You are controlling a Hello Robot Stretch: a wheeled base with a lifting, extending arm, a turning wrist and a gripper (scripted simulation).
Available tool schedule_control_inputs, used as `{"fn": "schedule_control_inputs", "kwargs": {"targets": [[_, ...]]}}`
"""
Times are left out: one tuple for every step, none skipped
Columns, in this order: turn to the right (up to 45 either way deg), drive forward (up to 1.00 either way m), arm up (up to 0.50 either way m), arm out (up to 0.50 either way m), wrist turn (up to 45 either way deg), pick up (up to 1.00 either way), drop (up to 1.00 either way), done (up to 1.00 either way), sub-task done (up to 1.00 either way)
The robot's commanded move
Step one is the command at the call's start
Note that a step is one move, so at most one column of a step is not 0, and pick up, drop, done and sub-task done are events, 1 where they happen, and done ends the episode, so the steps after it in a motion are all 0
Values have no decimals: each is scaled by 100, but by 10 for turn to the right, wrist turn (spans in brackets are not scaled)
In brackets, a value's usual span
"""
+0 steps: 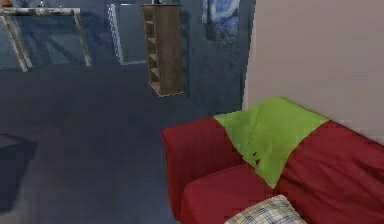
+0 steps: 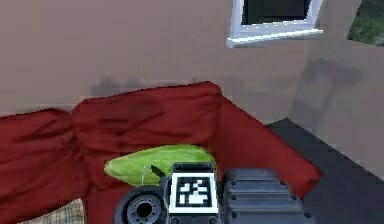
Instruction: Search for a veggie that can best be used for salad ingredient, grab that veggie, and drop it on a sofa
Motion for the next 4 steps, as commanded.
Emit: {"fn": "schedule_control_inputs", "kwargs": {"targets": [[0, 15, 0, 0, 0, 0, 0, 0, 0], [450, 0, 0, 0, 0, 0, 0, 0, 0], [450, 0, 0, 0, 0, 0, 0, 0, 0], [330, 0, 0, 0, 0, 0, 0, 0, 0]]}}
